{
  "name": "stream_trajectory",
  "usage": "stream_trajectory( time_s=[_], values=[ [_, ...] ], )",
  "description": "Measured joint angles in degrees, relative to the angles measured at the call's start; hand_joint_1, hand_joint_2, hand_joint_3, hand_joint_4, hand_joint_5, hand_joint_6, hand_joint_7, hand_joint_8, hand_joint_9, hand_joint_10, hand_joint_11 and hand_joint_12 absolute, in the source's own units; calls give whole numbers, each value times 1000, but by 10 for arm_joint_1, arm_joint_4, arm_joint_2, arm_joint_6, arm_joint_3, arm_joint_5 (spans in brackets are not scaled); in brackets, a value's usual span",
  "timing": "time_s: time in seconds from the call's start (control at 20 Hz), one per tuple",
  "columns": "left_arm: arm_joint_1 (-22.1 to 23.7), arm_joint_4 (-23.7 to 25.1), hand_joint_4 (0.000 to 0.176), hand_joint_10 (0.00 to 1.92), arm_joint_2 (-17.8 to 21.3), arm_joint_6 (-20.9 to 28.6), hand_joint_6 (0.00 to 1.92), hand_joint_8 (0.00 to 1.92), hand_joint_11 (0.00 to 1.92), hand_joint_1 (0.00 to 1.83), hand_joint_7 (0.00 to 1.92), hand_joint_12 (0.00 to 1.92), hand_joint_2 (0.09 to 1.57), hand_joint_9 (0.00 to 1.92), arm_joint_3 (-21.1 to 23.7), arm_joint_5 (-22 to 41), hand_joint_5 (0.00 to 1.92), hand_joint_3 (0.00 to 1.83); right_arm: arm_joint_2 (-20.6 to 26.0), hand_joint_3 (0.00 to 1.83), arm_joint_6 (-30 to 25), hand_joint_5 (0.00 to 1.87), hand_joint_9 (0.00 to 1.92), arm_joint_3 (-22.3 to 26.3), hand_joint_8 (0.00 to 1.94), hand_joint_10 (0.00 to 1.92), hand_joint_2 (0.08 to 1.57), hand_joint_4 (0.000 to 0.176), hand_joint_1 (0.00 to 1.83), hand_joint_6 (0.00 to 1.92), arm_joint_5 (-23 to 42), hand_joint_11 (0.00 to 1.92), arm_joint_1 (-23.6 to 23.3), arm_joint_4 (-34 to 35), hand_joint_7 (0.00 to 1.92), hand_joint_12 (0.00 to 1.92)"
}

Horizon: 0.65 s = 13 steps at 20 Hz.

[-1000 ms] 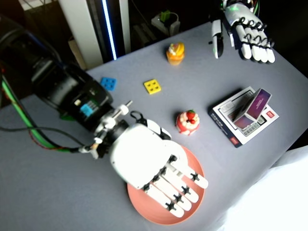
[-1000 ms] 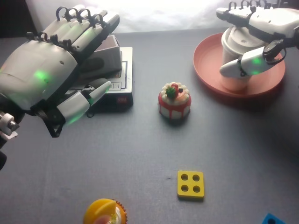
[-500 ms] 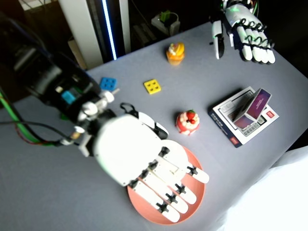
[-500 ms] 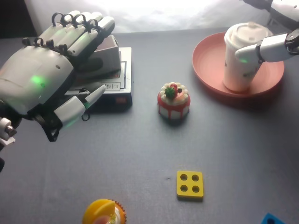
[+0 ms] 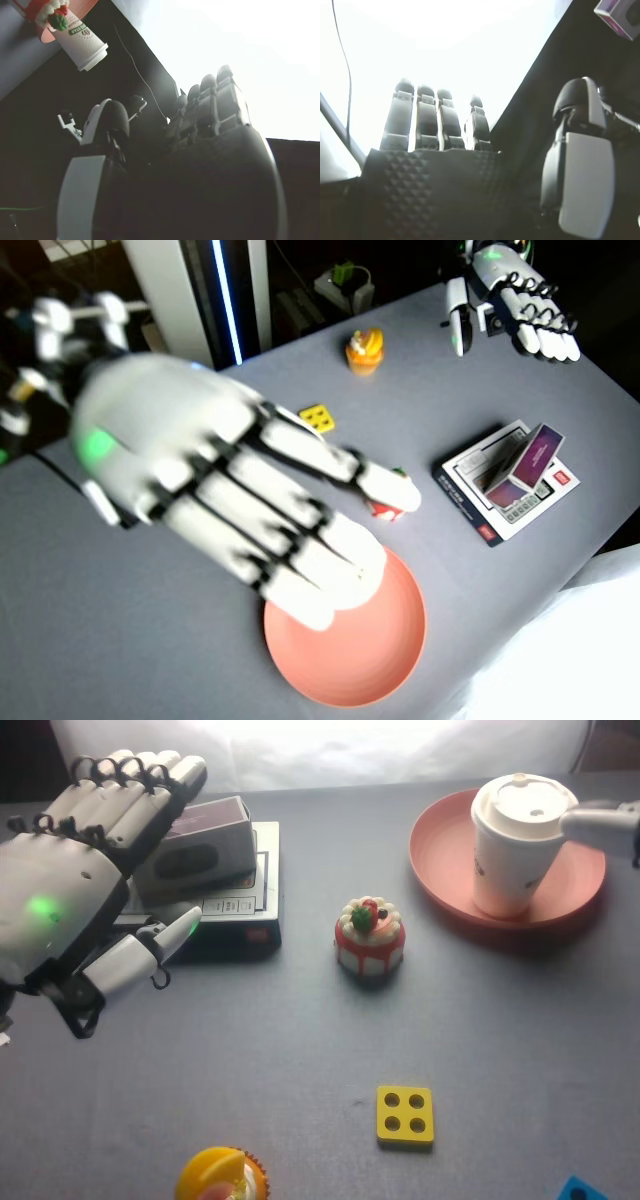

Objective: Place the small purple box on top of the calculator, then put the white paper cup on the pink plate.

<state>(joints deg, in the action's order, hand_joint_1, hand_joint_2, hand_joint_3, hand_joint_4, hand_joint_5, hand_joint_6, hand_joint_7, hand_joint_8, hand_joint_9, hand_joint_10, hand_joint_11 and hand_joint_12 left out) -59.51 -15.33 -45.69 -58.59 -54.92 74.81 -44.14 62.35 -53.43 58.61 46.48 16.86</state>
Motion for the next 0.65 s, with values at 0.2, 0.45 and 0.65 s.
stream_trajectory(
  time_s=[0.2, 0.45, 0.65],
  values=[
    [-15, -19, 17, 0, 3, 0, 0, 0, 9, 556, 0, 5, 1444, 0, 5, 42, 0, 12, 33, 24, -13, 0, 0, 47, 0, 0, 1010, 116, 500, 0, 159, 0, 91, -2, 0, 0],
    [-21, -7, 36, 0, 3, 0, 0, 0, 3, 443, 0, 2, 1460, 0, 14, 90, 0, 6, 53, 46, -15, 0, 0, 80, 0, 0, 1088, 104, 519, 0, 298, 0, 155, 3, 0, 0],
    [-27, -17, 119, 0, 11, 0, 0, 0, 0, 495, 0, 0, 1429, 0, 17, 138, 0, 0, 63, 25, -15, 0, 0, 93, 0, 0, 1098, 32, 469, 0, 347, 0, 177, 1, 0, 0]
  ],
)
